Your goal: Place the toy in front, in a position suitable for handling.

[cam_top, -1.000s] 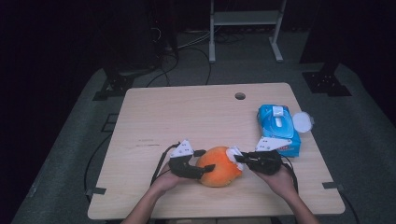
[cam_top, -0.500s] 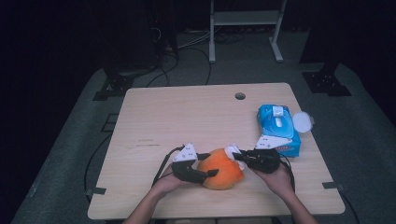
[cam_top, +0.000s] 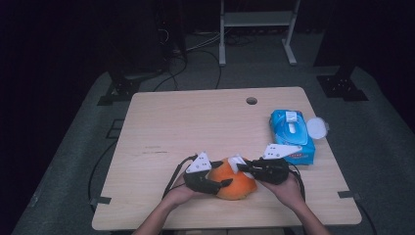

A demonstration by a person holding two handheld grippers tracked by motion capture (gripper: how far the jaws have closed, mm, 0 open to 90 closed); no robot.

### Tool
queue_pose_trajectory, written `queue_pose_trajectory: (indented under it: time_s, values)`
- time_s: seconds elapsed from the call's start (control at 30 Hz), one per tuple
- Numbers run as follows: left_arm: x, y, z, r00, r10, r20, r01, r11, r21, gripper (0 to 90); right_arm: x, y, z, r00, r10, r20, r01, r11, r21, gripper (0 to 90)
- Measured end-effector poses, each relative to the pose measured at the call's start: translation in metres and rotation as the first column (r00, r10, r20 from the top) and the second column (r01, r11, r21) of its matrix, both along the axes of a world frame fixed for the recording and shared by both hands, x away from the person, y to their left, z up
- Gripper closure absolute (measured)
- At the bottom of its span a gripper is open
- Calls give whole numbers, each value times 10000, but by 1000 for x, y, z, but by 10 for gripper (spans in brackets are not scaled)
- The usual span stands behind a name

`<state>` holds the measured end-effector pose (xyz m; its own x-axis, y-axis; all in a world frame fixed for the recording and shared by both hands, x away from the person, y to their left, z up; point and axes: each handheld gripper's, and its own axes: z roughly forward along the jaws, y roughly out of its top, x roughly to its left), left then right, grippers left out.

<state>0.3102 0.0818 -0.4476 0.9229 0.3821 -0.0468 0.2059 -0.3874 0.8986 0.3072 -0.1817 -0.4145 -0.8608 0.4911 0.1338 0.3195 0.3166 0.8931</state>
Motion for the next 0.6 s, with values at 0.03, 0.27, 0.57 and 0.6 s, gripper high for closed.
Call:
queue_pose_trajectory:
  time_s: [0.03,0.27,0.57,0.6]
  values:
    - [-1,0,0,10000,-46,-6,45,10000,-42,305,1,-1,-1,10000,-77,-42,77,10000,-24,815]
    - [-1,0,0,9998,-201,40,201,9998,-47,307,18,-29,-17,9887,-1203,-891,1180,9925,-312,815]
    - [-7,-10,1,9992,-299,283,296,9995,100,302,3,-7,-1,9989,-278,-373,278,9996,-5,814]
    - [-9,-11,1,9986,-377,364,372,9992,166,302,1,-3,1,9995,-144,-290,144,9999,-22,813]
